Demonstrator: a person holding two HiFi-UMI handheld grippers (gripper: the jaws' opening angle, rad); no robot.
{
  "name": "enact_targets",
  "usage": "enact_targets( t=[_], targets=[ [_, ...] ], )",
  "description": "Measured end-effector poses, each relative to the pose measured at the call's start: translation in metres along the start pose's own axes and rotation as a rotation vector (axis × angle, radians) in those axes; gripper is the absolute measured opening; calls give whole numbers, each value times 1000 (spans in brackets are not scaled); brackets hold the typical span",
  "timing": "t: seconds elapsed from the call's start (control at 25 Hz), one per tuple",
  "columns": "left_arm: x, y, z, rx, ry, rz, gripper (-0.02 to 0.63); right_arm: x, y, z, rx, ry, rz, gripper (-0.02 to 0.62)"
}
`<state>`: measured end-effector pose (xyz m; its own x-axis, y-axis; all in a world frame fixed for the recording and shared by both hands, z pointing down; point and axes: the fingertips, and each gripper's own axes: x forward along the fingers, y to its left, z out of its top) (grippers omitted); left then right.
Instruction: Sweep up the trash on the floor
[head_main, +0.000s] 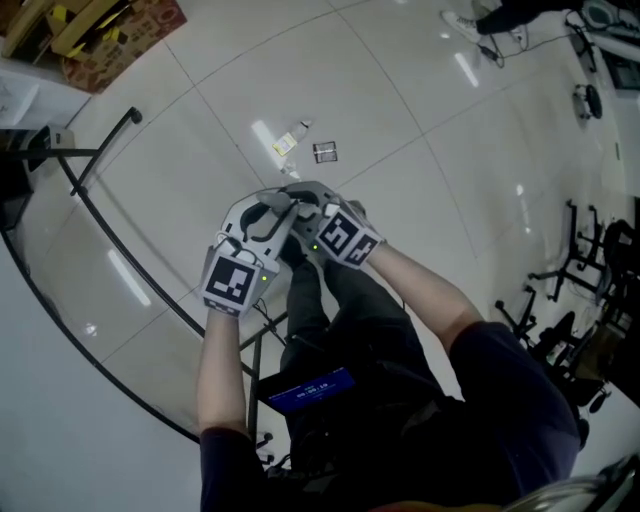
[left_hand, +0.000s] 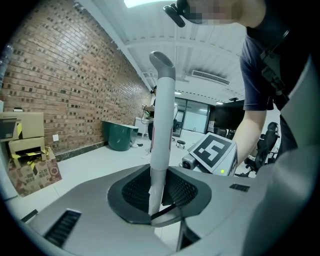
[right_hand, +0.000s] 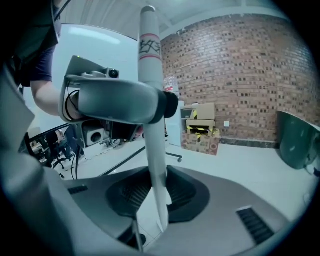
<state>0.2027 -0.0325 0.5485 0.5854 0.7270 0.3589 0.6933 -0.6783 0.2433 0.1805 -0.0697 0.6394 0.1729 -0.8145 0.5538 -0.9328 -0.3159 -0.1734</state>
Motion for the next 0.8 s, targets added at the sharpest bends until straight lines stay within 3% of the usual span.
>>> enact_targets(
  t=[0.16,0.36,0.6,0.8],
  targets=[
    [20,9,-15,20,23,-13,87,14,-21,-15,23,1,-44,107],
    [50,41,2,3,-14,-15,91,22,-69,-2,63,-50,-135,107],
    [97,55,19,172,83,-135,86,14,-123,-1,128,-63,-245,106],
    [116,59,30,170,101,-149,86,7,-146,0,122,-73,-256,106]
  ],
)
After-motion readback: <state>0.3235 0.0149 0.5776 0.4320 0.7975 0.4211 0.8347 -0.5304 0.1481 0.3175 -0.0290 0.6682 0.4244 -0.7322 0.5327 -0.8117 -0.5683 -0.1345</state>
